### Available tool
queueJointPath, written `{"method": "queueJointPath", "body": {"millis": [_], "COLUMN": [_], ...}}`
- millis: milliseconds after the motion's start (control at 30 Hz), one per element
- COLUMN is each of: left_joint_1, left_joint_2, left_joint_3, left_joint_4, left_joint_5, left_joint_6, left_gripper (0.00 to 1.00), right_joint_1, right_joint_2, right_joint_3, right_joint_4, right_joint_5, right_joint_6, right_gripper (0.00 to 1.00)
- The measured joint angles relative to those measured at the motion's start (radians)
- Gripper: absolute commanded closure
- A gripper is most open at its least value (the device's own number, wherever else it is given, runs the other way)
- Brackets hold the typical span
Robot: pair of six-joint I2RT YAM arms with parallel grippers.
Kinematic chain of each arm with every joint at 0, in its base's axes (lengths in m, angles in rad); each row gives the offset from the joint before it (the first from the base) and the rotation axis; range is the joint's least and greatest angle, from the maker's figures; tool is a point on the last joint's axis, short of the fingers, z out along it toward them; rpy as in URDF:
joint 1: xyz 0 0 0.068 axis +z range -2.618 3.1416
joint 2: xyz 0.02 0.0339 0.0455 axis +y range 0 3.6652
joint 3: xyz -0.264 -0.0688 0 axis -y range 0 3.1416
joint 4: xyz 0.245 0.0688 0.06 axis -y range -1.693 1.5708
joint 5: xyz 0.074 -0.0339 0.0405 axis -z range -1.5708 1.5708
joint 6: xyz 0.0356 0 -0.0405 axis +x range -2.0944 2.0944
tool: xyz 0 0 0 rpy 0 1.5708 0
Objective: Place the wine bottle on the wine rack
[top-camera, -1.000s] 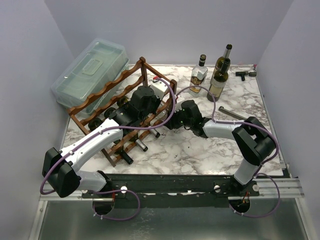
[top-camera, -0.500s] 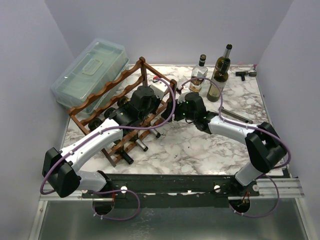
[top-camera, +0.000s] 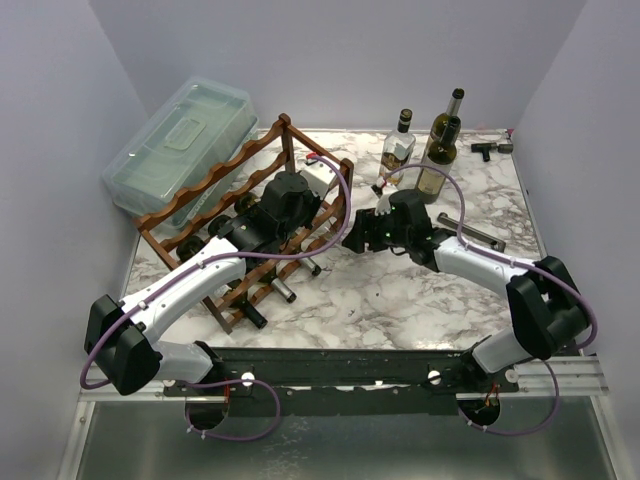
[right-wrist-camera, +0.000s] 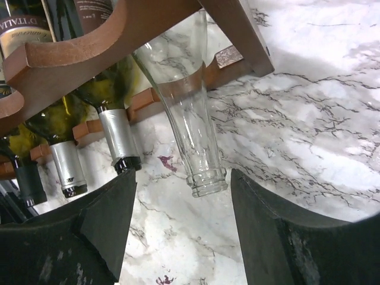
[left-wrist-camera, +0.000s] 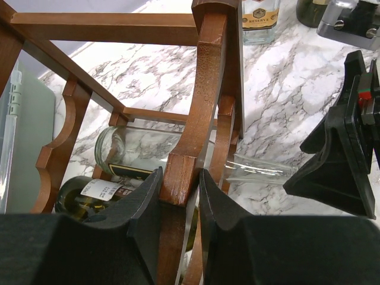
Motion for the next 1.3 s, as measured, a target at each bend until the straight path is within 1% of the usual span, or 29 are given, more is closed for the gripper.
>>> {"method": "queueJointPath", "body": {"millis": [200,400,567,833,900,933,1000,1033,1133,1300], "left_joint_1": [0.000,0.000,0.000,0.000,0.000,0.000,0.000,0.000,0.000,0.000], "left_joint_2": [0.000,0.000,0.000,0.000,0.000,0.000,0.000,0.000,0.000,0.002], "left_joint_3": [0.000,0.000,0.000,0.000,0.000,0.000,0.000,0.000,0.000,0.000], "left_joint_4": [0.000,0.000,0.000,0.000,0.000,0.000,0.000,0.000,-0.001,0.000], "left_joint_5": [0.000,0.000,0.002,0.003,0.003,0.003,0.003,0.003,0.003,0.003], "left_joint_6": [0.002,0.002,0.002,0.002,0.003,0.002,0.003,0.003,0.003,0.003], "left_gripper": [1.00,1.00,1.00,1.00,1.00,1.00,1.00,1.00,1.00,1.00], "right_joint_1": [-0.017,-0.019,-0.021,-0.021,-0.021,-0.022,-0.027,-0.029,-0.036,-0.035], "right_joint_2": [0.049,0.118,0.127,0.160,0.171,0.176,0.178,0.179,0.179,0.195], "right_joint_3": [0.003,0.021,0.021,0.021,0.021,0.021,0.021,0.021,0.014,-0.016], "right_joint_4": [0.004,-0.003,0.016,0.049,0.056,0.060,0.060,0.059,0.067,0.129], "right_joint_5": [-0.089,-0.101,-0.111,-0.111,-0.111,-0.113,-0.130,-0.137,-0.158,-0.169], "right_joint_6": [-0.027,-0.054,-0.060,-0.061,-0.064,-0.065,-0.072,-0.076,-0.082,-0.045], "right_gripper": [0.34,0.37,0.42,0.58,0.70,0.79,0.93,0.99,0.99,0.99]}}
